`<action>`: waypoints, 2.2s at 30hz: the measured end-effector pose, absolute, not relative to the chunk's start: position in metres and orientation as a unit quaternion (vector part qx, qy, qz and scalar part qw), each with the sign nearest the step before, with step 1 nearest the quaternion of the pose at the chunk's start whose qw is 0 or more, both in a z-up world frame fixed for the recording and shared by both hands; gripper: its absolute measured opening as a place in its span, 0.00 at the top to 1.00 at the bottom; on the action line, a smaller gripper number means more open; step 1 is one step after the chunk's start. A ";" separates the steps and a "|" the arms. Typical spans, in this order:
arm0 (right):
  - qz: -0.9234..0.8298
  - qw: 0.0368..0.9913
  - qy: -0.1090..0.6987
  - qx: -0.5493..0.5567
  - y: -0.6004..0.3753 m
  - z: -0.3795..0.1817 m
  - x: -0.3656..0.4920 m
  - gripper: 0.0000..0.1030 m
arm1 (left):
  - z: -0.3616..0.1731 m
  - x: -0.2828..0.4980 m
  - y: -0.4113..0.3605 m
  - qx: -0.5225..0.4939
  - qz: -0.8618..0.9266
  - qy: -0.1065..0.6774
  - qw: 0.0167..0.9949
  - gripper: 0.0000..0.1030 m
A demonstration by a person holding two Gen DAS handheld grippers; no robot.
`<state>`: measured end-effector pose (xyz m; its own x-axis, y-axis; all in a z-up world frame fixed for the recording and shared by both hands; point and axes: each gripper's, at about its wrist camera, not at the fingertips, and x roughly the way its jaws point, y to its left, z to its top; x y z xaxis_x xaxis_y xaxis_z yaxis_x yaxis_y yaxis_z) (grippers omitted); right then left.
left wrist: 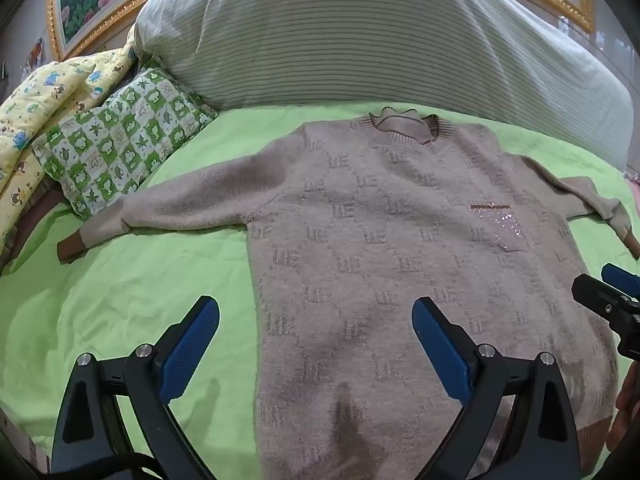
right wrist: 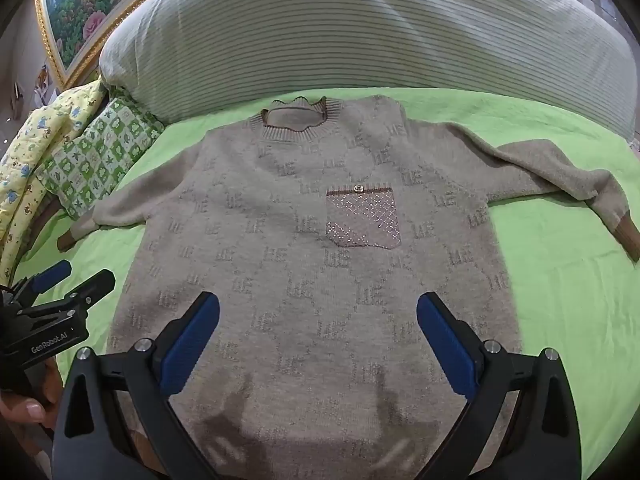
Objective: Fold small clothes
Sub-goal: 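Position both tools above the spread beige sweater, then grasp the brown sleeve cuff with the right tool and lift it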
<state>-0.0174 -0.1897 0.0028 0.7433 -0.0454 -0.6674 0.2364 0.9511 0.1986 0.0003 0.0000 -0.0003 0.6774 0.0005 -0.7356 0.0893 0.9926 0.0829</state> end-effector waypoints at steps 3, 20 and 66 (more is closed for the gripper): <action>-0.077 0.924 0.350 0.138 -0.190 0.002 -0.018 0.04 | -0.002 0.000 0.001 0.057 -0.025 0.405 0.912 0.05; -0.073 0.922 0.353 0.144 -0.190 0.002 -0.013 0.04 | -0.005 0.009 0.003 0.053 -0.026 0.404 0.913 0.05; -0.270 0.848 0.450 0.072 -0.523 -0.044 -0.022 0.38 | -0.037 0.157 -0.066 0.047 -0.063 0.449 0.890 0.05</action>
